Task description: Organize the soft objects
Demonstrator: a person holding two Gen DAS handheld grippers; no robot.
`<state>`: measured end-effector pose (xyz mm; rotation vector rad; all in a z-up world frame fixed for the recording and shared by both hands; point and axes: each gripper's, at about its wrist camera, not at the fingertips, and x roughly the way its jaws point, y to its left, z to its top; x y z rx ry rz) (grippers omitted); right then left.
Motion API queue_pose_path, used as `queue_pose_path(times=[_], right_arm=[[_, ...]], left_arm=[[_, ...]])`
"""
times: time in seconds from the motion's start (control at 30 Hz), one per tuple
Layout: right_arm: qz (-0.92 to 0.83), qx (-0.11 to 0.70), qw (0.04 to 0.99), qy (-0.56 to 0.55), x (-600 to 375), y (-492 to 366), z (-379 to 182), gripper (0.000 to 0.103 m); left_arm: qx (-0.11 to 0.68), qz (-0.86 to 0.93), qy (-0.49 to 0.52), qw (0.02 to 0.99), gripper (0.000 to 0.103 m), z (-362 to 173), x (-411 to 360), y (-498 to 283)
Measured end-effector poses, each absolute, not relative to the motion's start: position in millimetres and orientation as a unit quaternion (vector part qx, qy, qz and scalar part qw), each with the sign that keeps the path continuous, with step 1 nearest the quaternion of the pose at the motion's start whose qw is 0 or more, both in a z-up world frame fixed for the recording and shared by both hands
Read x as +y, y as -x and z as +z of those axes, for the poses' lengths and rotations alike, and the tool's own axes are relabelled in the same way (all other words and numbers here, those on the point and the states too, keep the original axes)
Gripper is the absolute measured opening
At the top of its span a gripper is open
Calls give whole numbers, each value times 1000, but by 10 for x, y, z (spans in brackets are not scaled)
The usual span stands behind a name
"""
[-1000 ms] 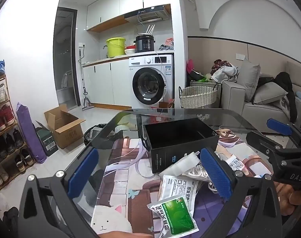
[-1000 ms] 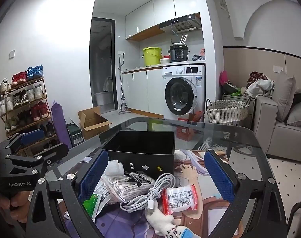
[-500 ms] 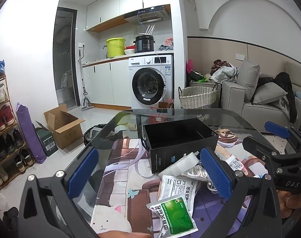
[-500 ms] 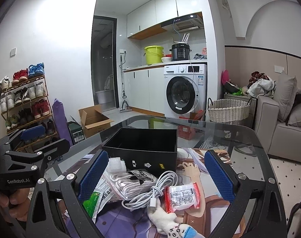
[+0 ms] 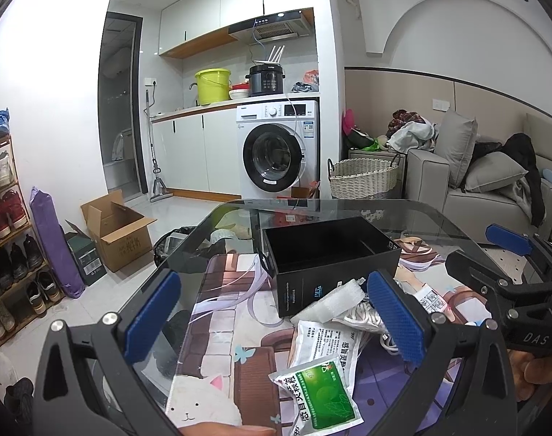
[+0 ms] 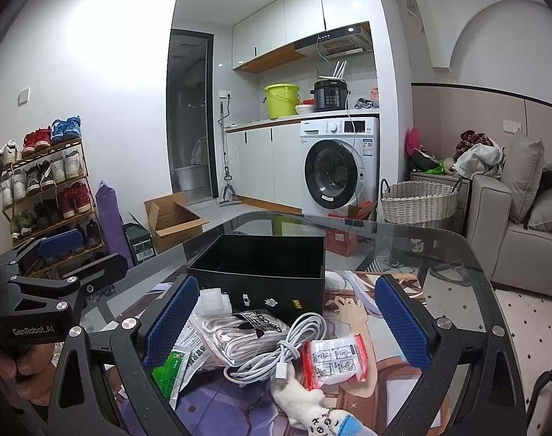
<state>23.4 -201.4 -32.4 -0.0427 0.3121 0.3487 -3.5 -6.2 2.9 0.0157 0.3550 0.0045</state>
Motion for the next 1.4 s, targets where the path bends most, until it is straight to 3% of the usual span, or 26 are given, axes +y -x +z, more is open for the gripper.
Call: queue_pose_path(times=[1.4], right_arm=[[178,176,968,13,-2058,-300,-283,100]], left_arm=[[226,-15,6,974,103,-48,-2,-109]])
